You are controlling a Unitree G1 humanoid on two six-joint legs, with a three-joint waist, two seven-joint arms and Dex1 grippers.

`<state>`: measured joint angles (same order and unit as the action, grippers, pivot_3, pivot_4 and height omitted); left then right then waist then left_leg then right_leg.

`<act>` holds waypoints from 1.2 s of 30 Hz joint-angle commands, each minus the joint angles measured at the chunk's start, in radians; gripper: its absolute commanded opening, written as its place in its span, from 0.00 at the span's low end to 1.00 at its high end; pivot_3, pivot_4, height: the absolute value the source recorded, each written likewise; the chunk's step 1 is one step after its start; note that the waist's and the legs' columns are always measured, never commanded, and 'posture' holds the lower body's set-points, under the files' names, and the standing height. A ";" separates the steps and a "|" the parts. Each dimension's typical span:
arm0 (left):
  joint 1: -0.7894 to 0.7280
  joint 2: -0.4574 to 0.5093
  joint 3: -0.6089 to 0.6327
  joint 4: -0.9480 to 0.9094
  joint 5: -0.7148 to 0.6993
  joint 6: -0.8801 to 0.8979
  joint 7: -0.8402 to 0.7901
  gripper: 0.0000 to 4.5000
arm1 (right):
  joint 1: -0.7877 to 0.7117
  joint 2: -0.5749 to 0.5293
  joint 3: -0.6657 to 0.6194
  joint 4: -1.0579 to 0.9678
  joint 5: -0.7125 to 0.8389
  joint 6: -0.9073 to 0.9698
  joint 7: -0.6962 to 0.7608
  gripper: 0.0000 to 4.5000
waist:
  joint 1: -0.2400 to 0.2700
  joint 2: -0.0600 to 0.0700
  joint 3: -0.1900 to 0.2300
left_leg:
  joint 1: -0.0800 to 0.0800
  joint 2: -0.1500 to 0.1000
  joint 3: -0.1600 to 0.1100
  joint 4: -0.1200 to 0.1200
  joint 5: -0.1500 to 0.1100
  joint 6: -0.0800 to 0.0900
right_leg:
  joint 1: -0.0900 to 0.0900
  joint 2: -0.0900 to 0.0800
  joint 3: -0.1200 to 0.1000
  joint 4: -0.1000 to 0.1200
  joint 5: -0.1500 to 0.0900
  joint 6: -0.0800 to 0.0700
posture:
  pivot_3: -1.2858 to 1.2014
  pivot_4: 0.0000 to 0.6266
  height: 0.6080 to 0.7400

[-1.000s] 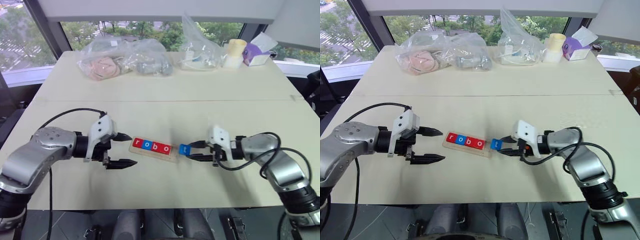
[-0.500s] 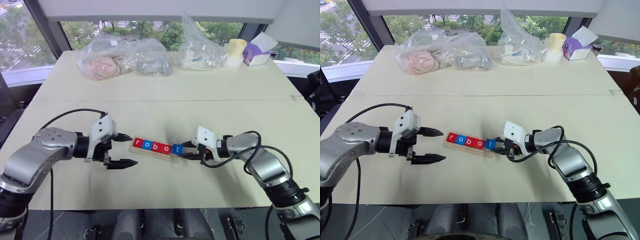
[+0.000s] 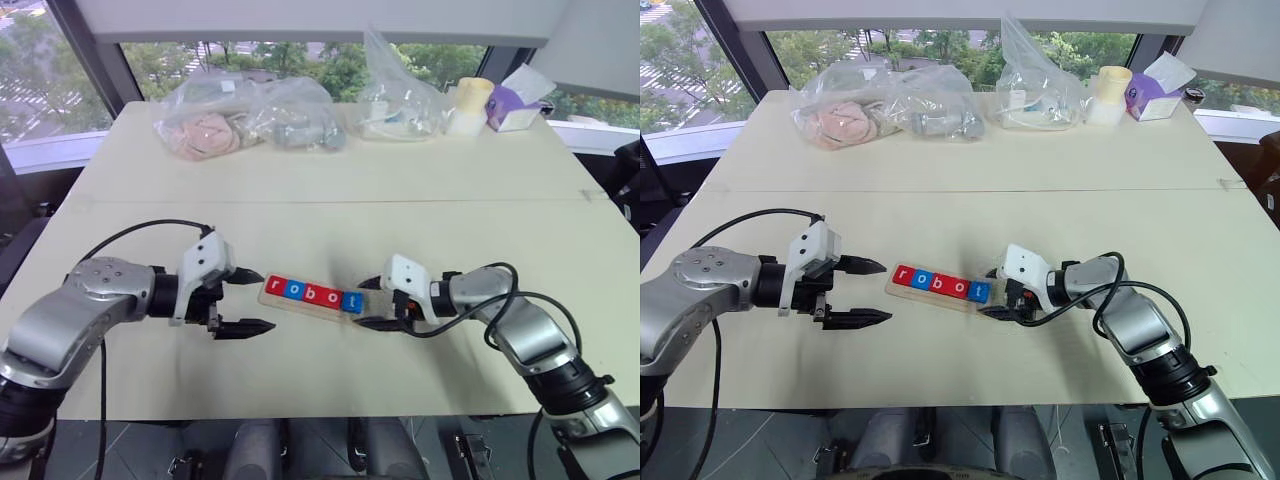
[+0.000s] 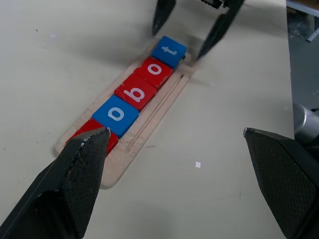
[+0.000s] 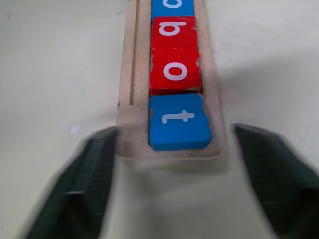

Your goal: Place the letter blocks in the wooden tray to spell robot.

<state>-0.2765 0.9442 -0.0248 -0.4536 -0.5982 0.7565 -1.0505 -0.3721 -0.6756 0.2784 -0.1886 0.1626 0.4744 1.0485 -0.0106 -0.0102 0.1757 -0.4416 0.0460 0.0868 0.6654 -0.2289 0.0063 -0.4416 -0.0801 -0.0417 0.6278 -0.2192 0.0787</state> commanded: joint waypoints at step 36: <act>0.010 -0.013 0.030 -0.033 -0.022 0.008 0.034 1.00 | 0.002 0.035 -0.065 0.067 -0.067 -0.158 -0.129 0.99 | -0.002 0.000 0.000 | 0.000 0.000 0.000 0.001 0.000 0.000 | 0.000 0.000 0.000 0.001 0.000 0.000 | 0.52 0.24 0.99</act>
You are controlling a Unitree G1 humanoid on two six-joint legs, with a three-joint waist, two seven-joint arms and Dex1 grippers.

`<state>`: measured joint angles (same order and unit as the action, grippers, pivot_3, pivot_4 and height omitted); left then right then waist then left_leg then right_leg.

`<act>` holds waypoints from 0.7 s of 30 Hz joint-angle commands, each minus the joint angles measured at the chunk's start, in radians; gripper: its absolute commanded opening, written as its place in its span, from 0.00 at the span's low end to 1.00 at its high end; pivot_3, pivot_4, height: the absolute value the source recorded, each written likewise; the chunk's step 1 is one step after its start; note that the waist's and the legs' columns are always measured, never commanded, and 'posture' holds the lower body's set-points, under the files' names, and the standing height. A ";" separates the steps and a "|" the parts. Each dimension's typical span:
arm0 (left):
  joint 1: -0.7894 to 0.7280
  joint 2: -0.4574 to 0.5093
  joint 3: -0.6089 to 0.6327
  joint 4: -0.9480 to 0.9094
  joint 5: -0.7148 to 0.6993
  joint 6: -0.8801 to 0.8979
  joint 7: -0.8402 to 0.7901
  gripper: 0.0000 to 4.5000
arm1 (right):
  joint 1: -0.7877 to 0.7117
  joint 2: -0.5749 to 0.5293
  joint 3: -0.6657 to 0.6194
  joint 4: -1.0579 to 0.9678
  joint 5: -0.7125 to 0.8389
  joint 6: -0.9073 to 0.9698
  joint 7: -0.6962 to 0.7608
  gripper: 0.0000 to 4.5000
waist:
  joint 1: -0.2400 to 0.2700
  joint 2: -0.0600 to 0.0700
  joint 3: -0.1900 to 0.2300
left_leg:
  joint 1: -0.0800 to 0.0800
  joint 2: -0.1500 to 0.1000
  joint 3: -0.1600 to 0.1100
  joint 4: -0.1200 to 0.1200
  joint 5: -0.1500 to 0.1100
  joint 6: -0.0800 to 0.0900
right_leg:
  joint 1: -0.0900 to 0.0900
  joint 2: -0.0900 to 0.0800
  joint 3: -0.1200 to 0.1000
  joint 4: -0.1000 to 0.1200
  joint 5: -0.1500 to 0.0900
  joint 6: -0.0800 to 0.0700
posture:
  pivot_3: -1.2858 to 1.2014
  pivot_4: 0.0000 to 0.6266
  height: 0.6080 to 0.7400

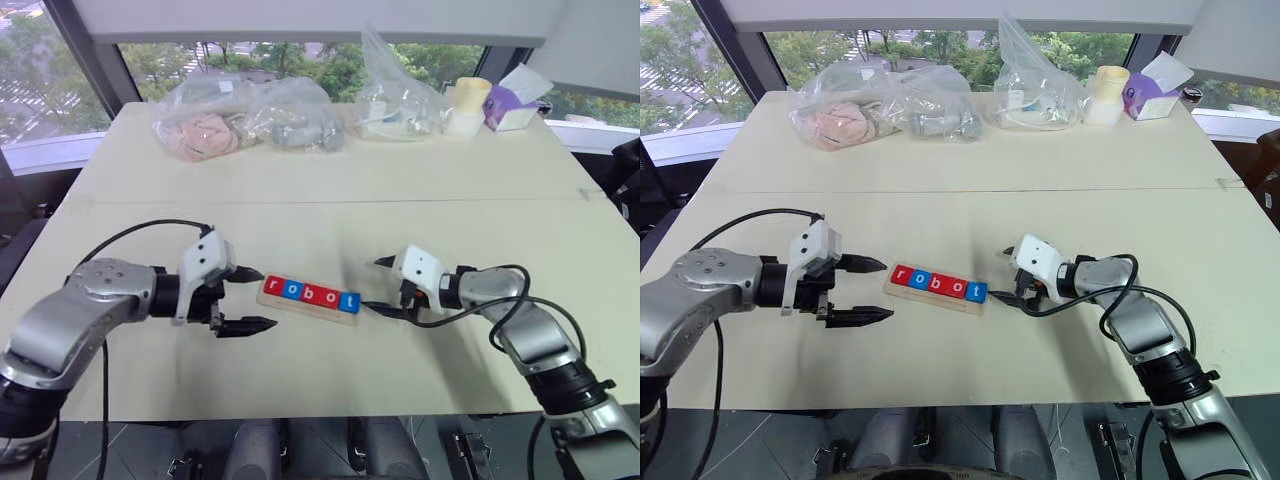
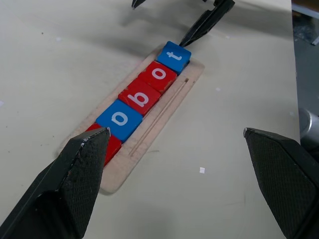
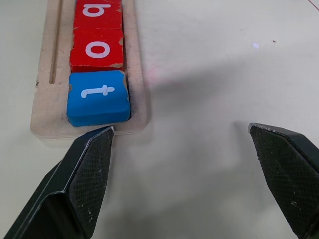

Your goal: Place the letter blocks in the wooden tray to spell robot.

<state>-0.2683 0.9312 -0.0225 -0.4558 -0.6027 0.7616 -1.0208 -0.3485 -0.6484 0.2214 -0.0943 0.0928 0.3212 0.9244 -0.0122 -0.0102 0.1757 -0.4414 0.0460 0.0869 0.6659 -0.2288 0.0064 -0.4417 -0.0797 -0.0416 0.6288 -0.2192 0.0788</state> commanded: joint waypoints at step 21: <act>0.009 -0.015 0.037 -0.016 -0.015 0.000 0.016 1.00 | -0.035 0.031 -0.004 -0.076 0.003 0.022 -0.001 0.99 | 0.001 0.000 0.000 | 0.000 0.000 0.000 0.000 0.000 0.000 | 0.000 0.000 0.000 0.000 0.000 0.000 | 0.52 0.24 0.99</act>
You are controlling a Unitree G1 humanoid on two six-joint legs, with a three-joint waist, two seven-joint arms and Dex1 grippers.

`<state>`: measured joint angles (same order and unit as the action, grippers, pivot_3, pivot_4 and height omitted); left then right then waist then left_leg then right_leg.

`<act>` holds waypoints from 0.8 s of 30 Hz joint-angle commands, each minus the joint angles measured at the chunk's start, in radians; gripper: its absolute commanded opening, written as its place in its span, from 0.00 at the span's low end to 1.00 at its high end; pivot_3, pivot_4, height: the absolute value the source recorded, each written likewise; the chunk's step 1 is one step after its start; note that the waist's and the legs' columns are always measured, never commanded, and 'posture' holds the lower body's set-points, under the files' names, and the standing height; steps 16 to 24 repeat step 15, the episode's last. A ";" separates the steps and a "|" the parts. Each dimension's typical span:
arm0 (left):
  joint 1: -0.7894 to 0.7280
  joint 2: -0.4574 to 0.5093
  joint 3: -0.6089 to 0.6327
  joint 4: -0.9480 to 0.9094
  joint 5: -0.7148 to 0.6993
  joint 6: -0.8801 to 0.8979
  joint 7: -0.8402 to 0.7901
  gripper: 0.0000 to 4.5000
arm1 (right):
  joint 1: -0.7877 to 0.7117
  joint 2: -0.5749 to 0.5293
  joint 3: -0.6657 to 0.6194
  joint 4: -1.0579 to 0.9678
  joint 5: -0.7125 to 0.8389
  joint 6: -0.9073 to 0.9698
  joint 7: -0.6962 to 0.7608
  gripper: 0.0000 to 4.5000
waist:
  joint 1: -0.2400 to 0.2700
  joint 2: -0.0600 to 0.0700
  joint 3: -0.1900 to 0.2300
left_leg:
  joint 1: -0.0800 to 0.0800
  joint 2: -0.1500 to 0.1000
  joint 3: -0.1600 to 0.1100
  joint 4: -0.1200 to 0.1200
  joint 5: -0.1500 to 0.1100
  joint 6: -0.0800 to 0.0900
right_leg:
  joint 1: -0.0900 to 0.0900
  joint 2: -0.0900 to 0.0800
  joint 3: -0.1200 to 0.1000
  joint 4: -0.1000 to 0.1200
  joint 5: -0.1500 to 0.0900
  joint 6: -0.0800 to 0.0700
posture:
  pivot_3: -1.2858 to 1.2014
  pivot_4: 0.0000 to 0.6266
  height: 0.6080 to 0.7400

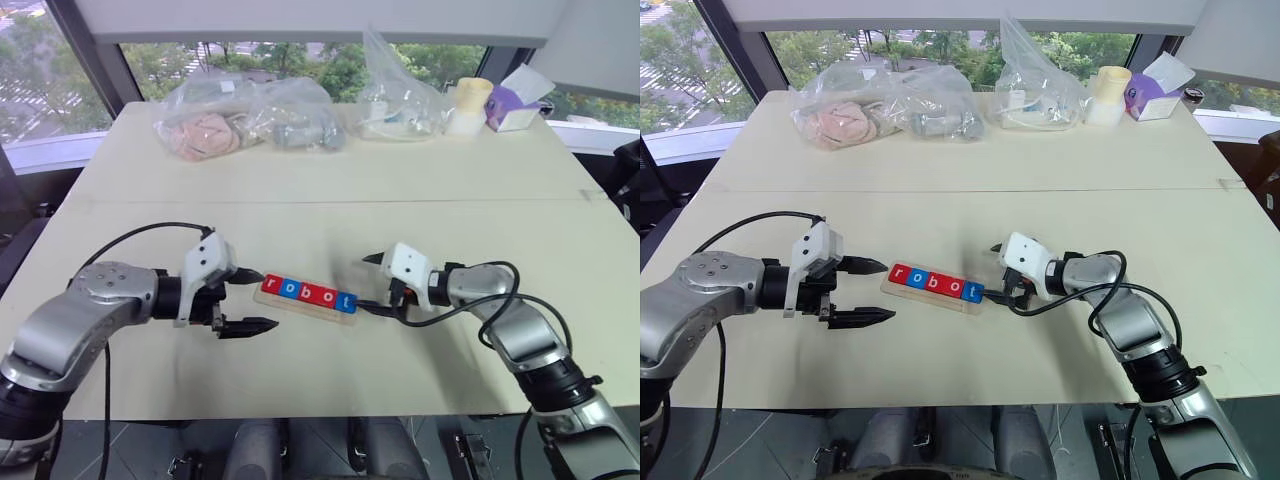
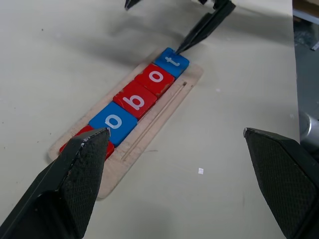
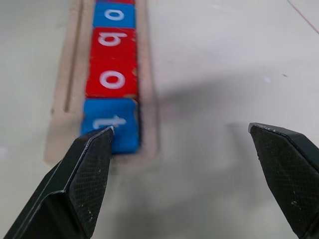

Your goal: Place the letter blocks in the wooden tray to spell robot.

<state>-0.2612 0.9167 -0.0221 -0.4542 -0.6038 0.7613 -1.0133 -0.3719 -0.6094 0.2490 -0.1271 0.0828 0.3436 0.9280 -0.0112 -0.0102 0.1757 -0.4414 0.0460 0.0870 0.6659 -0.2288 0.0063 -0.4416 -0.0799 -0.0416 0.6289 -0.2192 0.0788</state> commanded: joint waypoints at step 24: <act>0.233 0.008 0.294 -0.005 -0.116 0.096 0.065 1.00 | 0.339 -0.125 -0.376 -0.554 0.517 0.538 -0.029 0.99 | 0.000 0.000 0.000 | 0.000 0.003 -0.001 -0.001 0.000 0.000 | 0.000 -0.002 0.000 0.000 -0.001 0.000 | 0.52 0.24 0.99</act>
